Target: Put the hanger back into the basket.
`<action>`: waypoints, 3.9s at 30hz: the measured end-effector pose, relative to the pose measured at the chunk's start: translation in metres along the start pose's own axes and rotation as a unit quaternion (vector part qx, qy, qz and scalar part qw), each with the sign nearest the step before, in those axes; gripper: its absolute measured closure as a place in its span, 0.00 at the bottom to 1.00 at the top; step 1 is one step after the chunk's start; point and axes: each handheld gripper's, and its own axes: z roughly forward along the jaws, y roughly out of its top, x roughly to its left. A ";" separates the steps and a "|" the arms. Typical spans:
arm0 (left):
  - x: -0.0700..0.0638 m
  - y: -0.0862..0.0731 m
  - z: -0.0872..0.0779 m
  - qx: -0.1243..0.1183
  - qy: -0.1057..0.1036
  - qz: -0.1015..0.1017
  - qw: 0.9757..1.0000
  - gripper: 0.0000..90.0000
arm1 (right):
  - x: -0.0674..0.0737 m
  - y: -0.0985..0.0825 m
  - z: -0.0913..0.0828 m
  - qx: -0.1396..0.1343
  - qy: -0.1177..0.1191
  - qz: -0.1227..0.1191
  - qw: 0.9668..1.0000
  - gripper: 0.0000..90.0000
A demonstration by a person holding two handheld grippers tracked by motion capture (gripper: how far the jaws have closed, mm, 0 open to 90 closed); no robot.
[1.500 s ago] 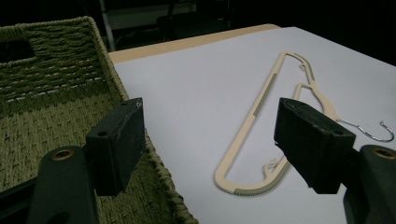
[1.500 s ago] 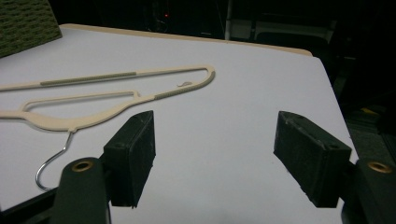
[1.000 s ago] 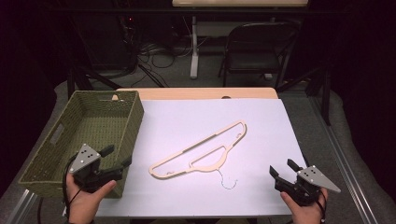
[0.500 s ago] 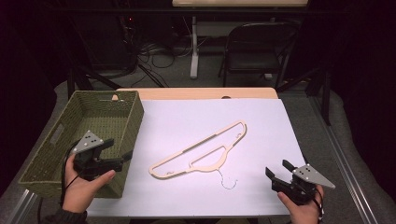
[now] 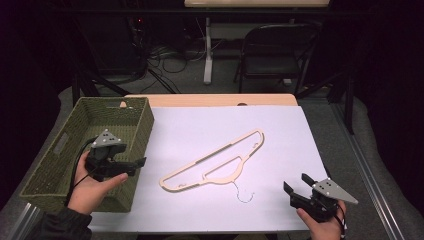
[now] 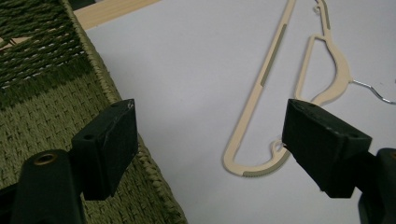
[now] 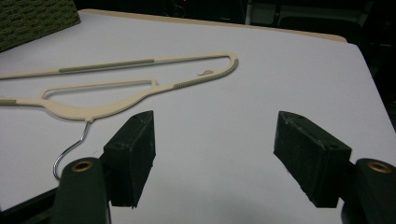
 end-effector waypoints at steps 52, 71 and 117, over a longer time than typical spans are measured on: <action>-0.116 0.044 0.131 0.059 -0.141 0.108 0.982 0.28 | 0.000 0.000 0.002 0.012 0.007 0.001 1.000 0.32; -0.111 0.056 0.150 0.124 -0.128 0.132 0.975 0.36 | 0.001 0.000 0.004 0.016 0.012 0.002 1.000 0.32; -0.130 0.063 0.185 0.247 -0.123 0.240 0.931 0.55 | 0.002 -0.001 0.007 0.025 0.020 0.002 0.999 0.32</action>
